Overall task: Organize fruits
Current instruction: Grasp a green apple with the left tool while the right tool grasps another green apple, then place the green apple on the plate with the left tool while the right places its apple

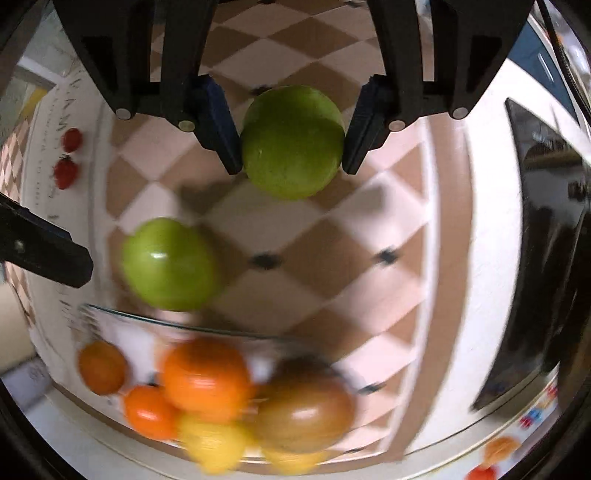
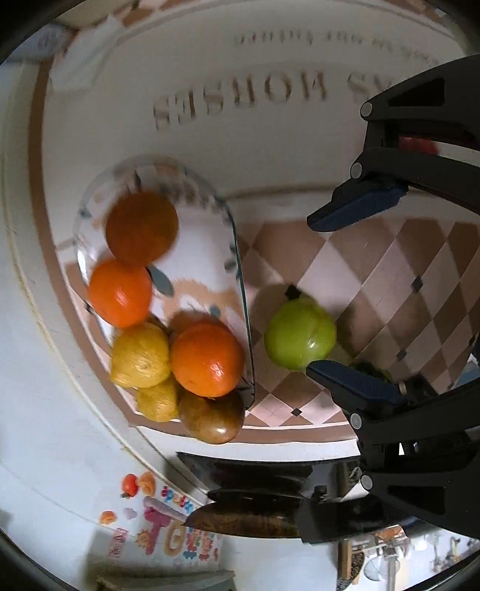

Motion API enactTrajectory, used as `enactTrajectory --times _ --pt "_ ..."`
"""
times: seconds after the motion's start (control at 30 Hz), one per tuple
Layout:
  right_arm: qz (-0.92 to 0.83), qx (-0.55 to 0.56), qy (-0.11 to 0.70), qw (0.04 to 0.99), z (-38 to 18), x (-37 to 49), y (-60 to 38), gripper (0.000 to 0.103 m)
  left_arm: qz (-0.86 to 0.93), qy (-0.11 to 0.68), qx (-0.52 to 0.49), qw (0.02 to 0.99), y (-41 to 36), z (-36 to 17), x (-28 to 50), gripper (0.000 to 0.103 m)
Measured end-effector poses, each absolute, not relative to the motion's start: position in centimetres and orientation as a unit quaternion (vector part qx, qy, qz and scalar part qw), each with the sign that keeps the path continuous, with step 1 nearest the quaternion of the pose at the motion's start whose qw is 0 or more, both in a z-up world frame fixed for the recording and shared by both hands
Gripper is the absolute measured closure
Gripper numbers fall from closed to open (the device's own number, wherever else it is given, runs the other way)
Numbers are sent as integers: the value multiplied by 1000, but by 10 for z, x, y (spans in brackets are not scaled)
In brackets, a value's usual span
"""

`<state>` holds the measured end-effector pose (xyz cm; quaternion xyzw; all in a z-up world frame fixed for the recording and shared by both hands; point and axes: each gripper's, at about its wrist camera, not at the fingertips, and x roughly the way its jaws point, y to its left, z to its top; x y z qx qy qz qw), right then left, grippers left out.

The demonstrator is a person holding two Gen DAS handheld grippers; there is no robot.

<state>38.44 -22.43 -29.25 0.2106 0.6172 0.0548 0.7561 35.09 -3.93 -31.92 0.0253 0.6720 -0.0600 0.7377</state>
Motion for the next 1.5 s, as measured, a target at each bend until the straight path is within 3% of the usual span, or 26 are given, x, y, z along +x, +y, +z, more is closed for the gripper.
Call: enactTrajectory --times 0.2,0.27,0.6,0.77,1.1,1.5 --pt "83 199 650 729 -332 408 -183 30 -40 676 -13 736 -10 -318 349 50" --pt "88 199 649 729 -336 407 -178 42 -41 676 -16 735 -10 -317 348 50" --pt "40 122 652 747 -320 353 -201 42 -111 681 -39 723 -51 -298 362 50" --pt "24 165 636 754 -312 343 -228 42 -141 694 -44 705 -79 -294 372 50" --pt "11 251 566 785 -281 382 -269 42 -196 646 -19 738 -126 -220 447 50" --pt "26 252 585 771 -301 422 -282 42 -184 679 62 708 -168 -258 514 50"
